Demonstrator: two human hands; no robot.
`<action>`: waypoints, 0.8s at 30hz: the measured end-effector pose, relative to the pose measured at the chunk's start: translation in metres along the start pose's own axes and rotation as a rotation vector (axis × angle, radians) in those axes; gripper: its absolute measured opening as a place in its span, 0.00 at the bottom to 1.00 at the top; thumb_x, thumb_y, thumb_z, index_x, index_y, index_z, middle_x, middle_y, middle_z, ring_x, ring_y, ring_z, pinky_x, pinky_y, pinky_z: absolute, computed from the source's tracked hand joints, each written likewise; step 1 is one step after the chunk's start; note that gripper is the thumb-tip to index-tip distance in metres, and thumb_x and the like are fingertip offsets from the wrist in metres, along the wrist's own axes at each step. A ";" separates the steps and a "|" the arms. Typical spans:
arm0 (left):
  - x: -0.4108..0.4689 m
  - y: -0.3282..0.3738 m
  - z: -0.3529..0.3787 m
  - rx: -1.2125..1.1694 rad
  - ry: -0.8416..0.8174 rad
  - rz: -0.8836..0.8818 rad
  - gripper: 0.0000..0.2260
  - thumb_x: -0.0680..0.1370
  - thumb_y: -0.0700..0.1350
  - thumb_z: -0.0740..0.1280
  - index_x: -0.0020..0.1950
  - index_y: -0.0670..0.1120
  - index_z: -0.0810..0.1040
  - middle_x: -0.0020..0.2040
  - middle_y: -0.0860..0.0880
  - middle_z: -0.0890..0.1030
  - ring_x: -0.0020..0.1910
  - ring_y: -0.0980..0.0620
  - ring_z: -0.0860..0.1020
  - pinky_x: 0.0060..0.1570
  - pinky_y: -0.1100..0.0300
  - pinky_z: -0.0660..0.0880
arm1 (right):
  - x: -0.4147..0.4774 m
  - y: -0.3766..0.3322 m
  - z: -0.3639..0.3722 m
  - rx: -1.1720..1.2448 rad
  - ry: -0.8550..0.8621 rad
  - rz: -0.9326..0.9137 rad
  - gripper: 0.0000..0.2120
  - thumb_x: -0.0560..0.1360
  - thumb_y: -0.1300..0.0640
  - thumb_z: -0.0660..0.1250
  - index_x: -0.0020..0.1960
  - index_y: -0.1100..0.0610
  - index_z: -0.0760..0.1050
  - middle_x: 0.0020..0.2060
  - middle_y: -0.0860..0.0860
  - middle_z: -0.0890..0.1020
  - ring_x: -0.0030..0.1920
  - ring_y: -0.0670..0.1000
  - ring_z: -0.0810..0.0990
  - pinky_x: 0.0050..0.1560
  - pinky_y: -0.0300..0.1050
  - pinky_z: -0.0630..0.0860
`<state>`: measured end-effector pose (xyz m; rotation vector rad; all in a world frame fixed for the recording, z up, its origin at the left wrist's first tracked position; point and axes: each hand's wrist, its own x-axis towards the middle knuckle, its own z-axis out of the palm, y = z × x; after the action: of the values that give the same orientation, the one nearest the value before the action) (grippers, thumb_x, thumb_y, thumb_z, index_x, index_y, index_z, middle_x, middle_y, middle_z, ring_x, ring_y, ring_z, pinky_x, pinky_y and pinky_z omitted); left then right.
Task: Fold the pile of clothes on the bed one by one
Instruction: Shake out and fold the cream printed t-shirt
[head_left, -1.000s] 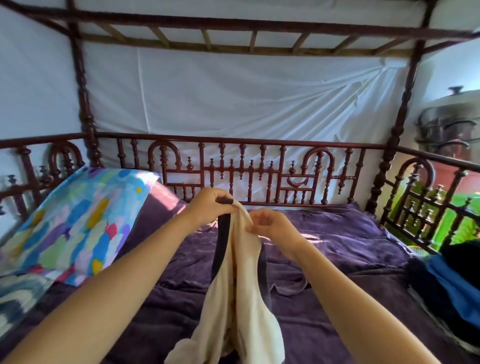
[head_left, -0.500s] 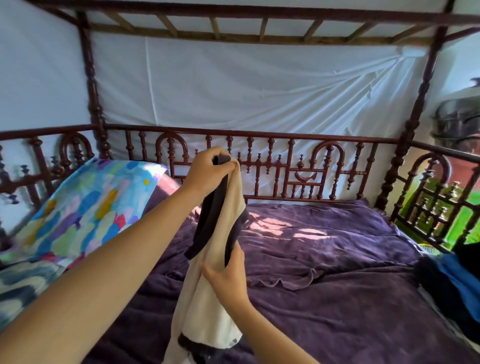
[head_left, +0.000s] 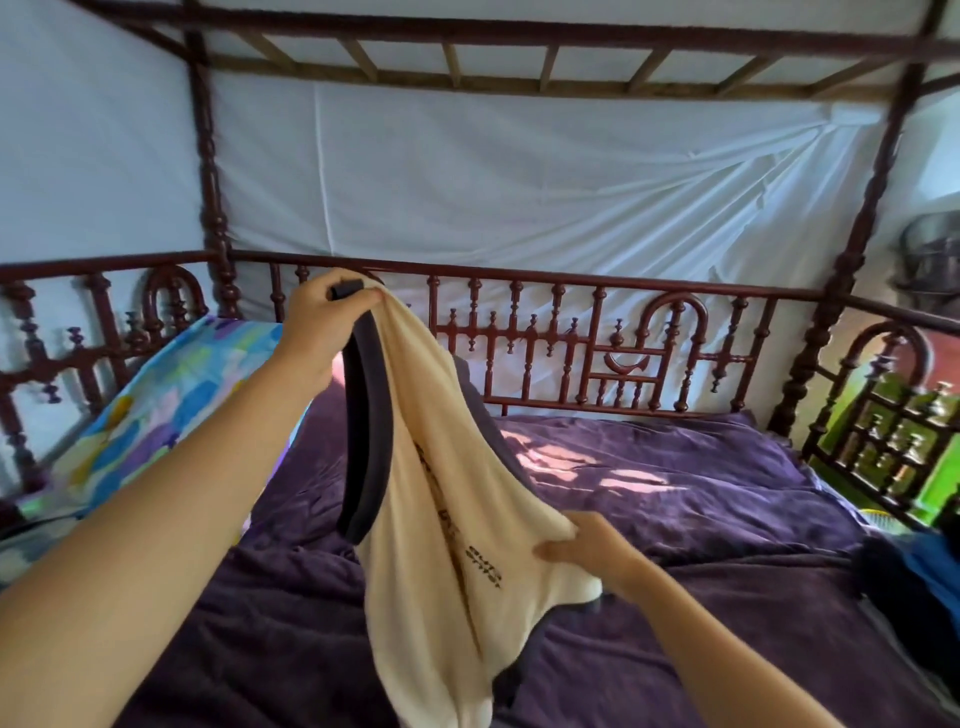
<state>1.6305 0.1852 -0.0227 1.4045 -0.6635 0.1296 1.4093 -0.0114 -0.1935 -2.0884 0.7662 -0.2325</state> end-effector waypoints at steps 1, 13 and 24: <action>0.001 -0.001 -0.004 -0.018 0.013 -0.017 0.12 0.72 0.39 0.69 0.33 0.54 0.77 0.33 0.53 0.76 0.35 0.54 0.74 0.40 0.60 0.70 | -0.001 -0.001 -0.013 0.053 0.036 -0.005 0.11 0.67 0.60 0.76 0.46 0.63 0.79 0.41 0.56 0.82 0.41 0.52 0.80 0.47 0.47 0.77; -0.011 0.038 -0.044 -0.138 0.075 -0.067 0.10 0.73 0.36 0.68 0.34 0.47 0.75 0.29 0.50 0.73 0.30 0.55 0.71 0.33 0.62 0.68 | -0.021 -0.083 -0.160 0.360 0.593 -0.249 0.10 0.69 0.61 0.74 0.35 0.52 0.75 0.31 0.48 0.78 0.32 0.47 0.75 0.33 0.42 0.75; -0.060 0.110 -0.036 -0.381 0.075 0.020 0.14 0.76 0.33 0.63 0.35 0.48 0.78 0.27 0.55 0.79 0.30 0.60 0.78 0.34 0.67 0.76 | -0.079 -0.117 -0.222 0.276 1.011 -0.725 0.04 0.72 0.56 0.69 0.46 0.51 0.77 0.32 0.33 0.76 0.31 0.31 0.72 0.37 0.23 0.67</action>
<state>1.5436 0.2579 0.0415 1.0222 -0.6036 0.0664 1.3028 -0.0644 0.0412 -1.8171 0.4223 -1.7655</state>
